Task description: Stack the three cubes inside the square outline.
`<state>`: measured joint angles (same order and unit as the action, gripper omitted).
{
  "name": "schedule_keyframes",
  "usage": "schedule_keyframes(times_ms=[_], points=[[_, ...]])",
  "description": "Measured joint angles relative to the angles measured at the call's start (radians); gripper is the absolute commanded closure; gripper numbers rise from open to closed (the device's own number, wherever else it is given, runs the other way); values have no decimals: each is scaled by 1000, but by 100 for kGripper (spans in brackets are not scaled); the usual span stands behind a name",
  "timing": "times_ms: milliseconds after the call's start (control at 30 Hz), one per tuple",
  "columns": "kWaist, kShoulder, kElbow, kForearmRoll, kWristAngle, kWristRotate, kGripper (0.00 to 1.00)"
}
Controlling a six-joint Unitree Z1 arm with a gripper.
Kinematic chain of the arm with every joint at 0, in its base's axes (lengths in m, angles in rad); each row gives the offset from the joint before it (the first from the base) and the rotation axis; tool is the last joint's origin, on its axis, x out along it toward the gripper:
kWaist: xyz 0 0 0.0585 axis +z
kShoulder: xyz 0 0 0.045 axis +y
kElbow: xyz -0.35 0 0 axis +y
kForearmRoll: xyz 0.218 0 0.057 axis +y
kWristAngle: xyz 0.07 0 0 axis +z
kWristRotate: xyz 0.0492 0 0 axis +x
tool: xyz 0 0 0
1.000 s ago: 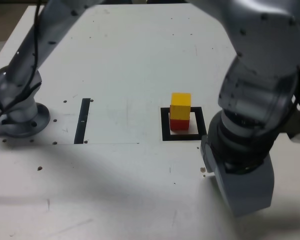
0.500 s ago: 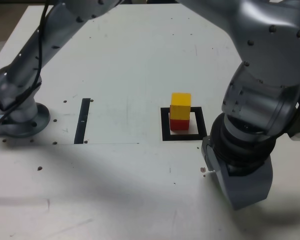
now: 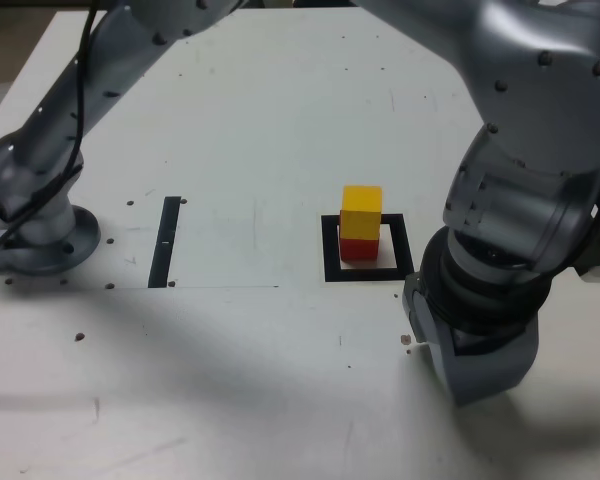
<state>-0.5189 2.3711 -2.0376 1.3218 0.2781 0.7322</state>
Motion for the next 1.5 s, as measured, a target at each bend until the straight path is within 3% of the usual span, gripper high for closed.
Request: schedule_keyframes(times_ms=[333, 667, 900, 1200, 1500], points=[[0, -37, 49, -12, 8, -38, 65], [0, -230, 151, 10, 56, -143, 65], [57, -367, 204, 93, 75, -202, 65], [246, -466, 286, 118, 22, -297, 65], [359, -468, 316, 77, -109, -464, 65]])
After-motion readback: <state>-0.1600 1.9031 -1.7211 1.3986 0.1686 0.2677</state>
